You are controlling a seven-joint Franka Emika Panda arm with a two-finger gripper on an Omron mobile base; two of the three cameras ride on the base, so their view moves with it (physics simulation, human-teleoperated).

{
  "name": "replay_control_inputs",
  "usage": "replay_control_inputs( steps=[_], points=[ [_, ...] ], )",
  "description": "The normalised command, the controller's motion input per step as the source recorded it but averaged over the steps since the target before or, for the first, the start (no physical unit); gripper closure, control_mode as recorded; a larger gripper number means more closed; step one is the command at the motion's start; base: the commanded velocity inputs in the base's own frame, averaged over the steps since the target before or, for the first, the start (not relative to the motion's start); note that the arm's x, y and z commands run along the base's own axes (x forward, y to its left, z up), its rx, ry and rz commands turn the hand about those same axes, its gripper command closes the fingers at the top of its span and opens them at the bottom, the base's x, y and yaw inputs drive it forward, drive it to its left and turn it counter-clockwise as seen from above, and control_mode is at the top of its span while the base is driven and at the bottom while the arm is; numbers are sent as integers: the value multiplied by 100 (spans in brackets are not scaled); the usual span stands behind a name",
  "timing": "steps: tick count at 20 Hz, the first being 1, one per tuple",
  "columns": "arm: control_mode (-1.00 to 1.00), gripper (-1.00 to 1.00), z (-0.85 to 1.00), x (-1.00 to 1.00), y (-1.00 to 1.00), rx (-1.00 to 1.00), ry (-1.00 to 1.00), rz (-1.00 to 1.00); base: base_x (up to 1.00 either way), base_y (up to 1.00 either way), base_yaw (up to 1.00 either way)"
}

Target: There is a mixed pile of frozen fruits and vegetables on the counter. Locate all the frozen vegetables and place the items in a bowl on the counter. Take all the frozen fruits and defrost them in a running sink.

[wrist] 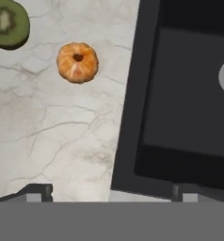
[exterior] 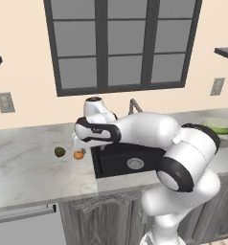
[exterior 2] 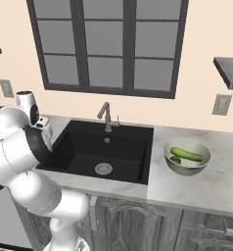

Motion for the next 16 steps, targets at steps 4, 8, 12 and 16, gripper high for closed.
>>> replay_control_inputs(
  steps=[4,8,12,16],
  points=[
    [-100,-100,-23,16,32,0,2,5,0,0,0],
    [-100,-100,-15,24,23,0,1,4,0,0,0],
    [-100,-100,-11,28,14,0,0,6,0,0,0],
    [-100,-100,-22,27,17,-3,7,9,0,0,0]
  ],
)
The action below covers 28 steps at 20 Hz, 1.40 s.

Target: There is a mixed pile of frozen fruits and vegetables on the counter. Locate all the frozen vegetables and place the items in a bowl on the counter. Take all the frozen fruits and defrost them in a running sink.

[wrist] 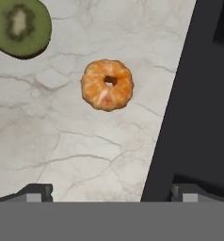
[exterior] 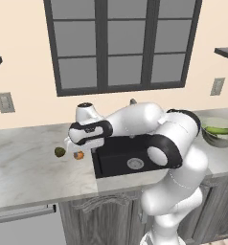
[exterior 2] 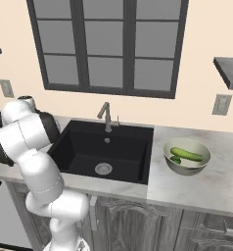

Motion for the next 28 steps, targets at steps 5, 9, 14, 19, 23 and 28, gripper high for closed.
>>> replay_control_inputs(
  steps=[5,9,14,19,23,28],
  points=[
    [-100,-100,-18,28,10,-2,7,8,0,0,0],
    [-100,-100,-2,32,8,-3,4,4,0,0,0],
    [-100,-100,-11,12,5,-3,0,2,0,0,0],
    [-100,-100,-17,5,10,-2,-1,0,0,0,0],
    [-100,-100,-25,16,1,0,-5,0,0,0,0],
    [-100,-100,-26,13,0,0,-11,0,0,0,0]
  ],
)
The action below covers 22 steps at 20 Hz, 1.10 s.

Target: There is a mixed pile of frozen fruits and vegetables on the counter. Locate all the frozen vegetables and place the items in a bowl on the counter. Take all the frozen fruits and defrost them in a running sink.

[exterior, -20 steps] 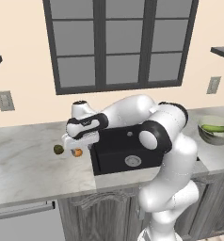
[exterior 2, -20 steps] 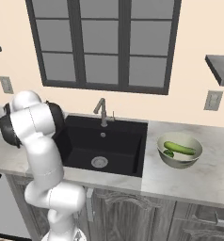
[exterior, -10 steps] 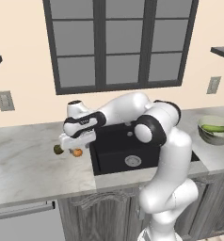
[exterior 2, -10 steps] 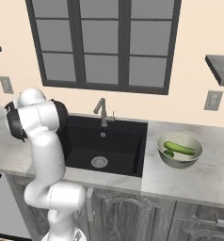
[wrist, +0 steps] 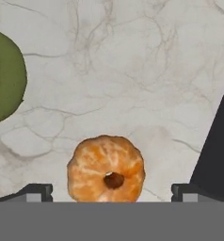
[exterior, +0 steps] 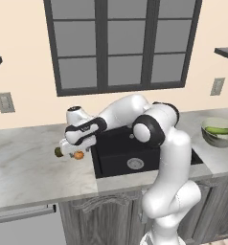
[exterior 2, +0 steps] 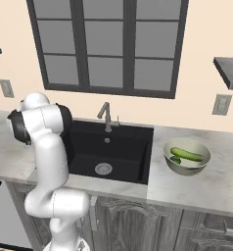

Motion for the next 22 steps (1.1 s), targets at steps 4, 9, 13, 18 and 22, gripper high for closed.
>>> replay_control_inputs(
  steps=[4,9,13,18,22],
  points=[
    [-100,-100,-22,5,2,0,-9,0,0,0,0],
    [-100,-100,-20,0,4,1,-5,0,0,0,0],
    [-100,100,-17,0,2,2,-1,0,0,0,0],
    [-100,100,6,1,-6,0,2,0,0,0,0],
    [-100,100,20,-8,-31,0,11,-4,0,0,0]
  ],
)
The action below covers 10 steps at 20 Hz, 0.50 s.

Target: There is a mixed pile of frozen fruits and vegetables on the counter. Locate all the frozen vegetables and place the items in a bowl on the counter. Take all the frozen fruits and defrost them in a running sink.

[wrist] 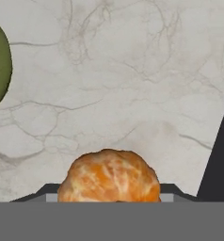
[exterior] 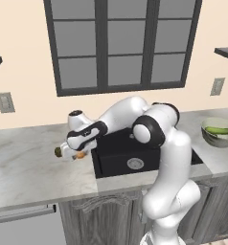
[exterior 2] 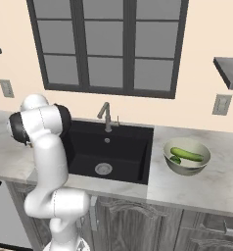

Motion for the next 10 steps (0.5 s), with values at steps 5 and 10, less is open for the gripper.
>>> replay_control_inputs(
  steps=[5,10],
  points=[
    [-100,100,18,-15,-41,0,7,-5,0,0,0],
    [-100,100,19,-15,-45,0,1,-6,0,0,0]
  ],
)
